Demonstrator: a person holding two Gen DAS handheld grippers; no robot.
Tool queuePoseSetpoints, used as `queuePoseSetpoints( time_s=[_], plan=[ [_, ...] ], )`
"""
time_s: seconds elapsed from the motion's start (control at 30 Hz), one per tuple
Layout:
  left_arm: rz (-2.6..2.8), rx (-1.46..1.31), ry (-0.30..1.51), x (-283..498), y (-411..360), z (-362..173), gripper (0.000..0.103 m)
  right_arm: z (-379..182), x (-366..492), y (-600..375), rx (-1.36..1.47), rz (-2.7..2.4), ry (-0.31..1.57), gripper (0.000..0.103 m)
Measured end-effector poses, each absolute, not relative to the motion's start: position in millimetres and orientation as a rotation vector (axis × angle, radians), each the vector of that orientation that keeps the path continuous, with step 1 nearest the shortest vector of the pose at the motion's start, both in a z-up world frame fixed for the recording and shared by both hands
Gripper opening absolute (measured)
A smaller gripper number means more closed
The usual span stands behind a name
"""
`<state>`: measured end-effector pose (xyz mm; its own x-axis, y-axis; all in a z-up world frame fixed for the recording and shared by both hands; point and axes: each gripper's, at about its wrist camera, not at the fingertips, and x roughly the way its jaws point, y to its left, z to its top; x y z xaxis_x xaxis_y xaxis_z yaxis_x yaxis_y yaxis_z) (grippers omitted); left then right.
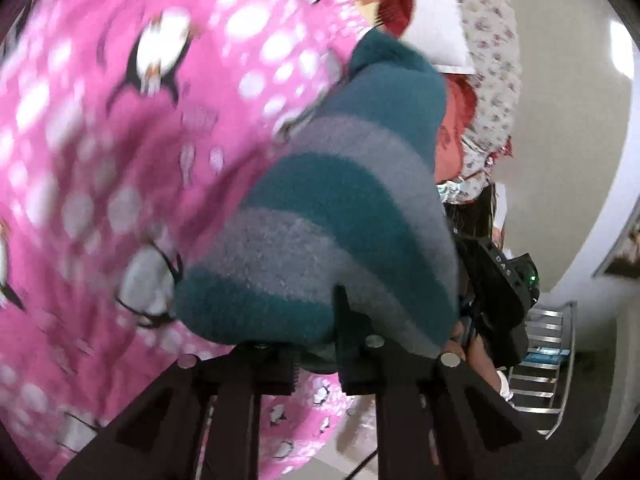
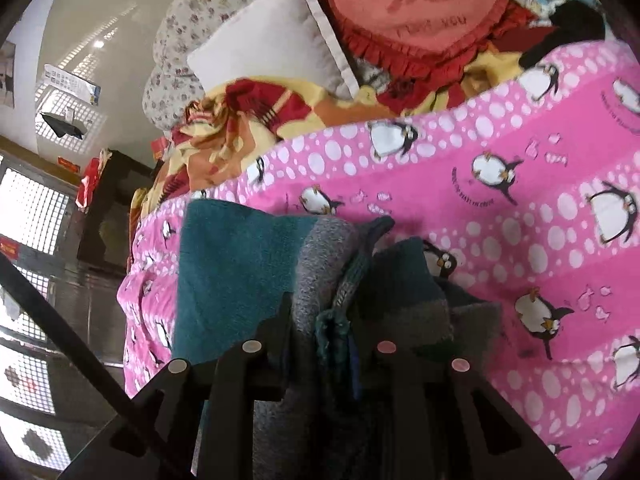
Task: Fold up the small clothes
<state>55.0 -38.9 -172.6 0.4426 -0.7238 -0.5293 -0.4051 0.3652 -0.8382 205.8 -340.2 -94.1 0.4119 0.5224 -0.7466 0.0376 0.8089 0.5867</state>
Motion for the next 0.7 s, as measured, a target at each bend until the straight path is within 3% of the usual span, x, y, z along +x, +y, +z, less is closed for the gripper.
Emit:
queuePoseSetpoints(
  time_s=[0.1, 0.2, 0.37, 0.6, 0.7],
  plan=[
    [-0.323, -1.22, 1.129, 53, -18, -157, 0.01, -74, 200, -342, 0.605, 0.36, 1.07, 0.023],
    [-0.34, -1.156, 1.151, 51, -17, -159, 0.01, -67, 200, -327, 0.461, 0.332, 1.079, 0.022],
    [-0.348, -0.971, 1.223, 42, -38, -178, 0.011, -112, 211, -304, 0.261, 0.229, 1.145, 0.023],
    [-0.377, -0.802, 1.26, 53, -45, -148, 0.024, -60, 164, -350, 0.518, 0.273, 1.079, 0.034],
    [-0.375, -0.692, 1.269, 55, -53, -135, 0.027, -50, 126, -347, 0.561, 0.326, 1.092, 0.048]
  ],
)
